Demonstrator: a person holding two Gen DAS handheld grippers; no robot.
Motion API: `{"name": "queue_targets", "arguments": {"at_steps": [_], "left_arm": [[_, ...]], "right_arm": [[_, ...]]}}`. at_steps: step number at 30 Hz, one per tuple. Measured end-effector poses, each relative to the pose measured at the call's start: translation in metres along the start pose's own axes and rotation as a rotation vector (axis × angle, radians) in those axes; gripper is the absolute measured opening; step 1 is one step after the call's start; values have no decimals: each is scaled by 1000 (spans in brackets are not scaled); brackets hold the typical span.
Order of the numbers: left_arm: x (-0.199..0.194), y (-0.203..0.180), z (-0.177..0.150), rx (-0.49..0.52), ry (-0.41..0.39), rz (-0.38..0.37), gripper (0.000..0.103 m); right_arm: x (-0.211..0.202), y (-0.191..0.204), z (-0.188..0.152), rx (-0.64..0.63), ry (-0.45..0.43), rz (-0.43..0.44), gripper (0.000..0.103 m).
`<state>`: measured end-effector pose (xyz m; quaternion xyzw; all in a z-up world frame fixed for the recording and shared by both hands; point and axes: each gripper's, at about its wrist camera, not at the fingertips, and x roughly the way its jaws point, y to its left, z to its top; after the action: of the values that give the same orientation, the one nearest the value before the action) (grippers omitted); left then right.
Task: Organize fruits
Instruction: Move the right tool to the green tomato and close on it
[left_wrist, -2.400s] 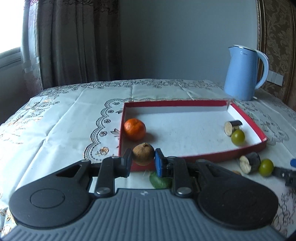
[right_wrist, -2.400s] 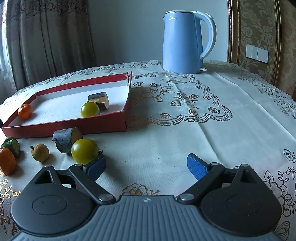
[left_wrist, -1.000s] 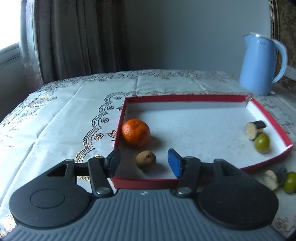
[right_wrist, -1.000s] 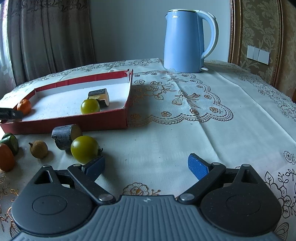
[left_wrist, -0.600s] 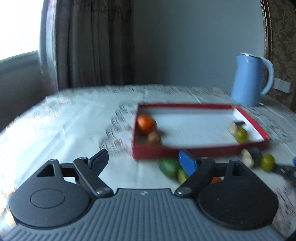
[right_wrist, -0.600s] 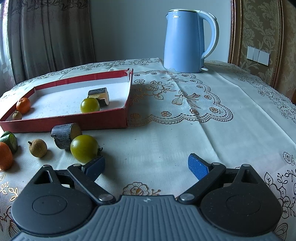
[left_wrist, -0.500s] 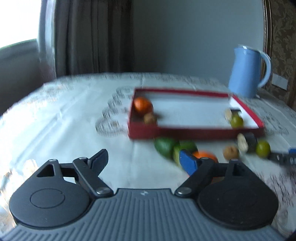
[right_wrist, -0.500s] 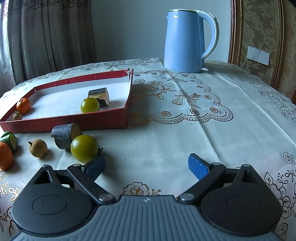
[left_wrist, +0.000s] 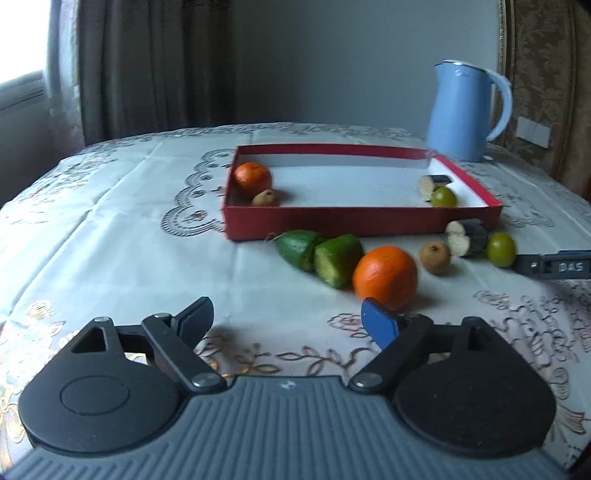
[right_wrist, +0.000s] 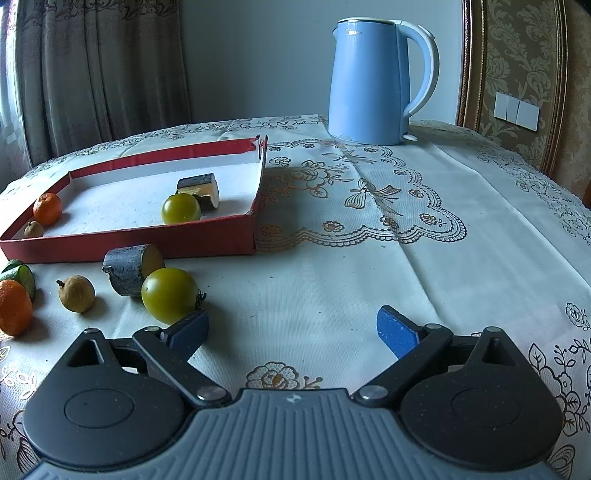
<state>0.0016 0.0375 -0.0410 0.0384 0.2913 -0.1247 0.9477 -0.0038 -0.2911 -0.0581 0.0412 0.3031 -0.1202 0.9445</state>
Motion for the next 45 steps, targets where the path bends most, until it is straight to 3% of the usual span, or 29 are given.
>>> {"name": "queue_targets", "arguments": {"at_steps": [16,24,34,39,41,45], "left_arm": [[26,16,9,-10,30,69,92],[33,20,11,-20,44,90,102],[34,21,10,-30,49,95,103],[34,21,10,-31,50,95,103],[33,22,10,-33,51,94,103],[34,22,10,-33,51,94,103]], "right_arm": [[-6,-1,0,-2,-32,17,99],[-26,21,-8,-139,-90,57,99],[-31,48,-6,-253,-128,111,98],[-25,53,-5,-284,-113,142,91],[-21,54,-4,-286,-102,145,75],[-13,54,-3,-259,-70,166,63]]}}
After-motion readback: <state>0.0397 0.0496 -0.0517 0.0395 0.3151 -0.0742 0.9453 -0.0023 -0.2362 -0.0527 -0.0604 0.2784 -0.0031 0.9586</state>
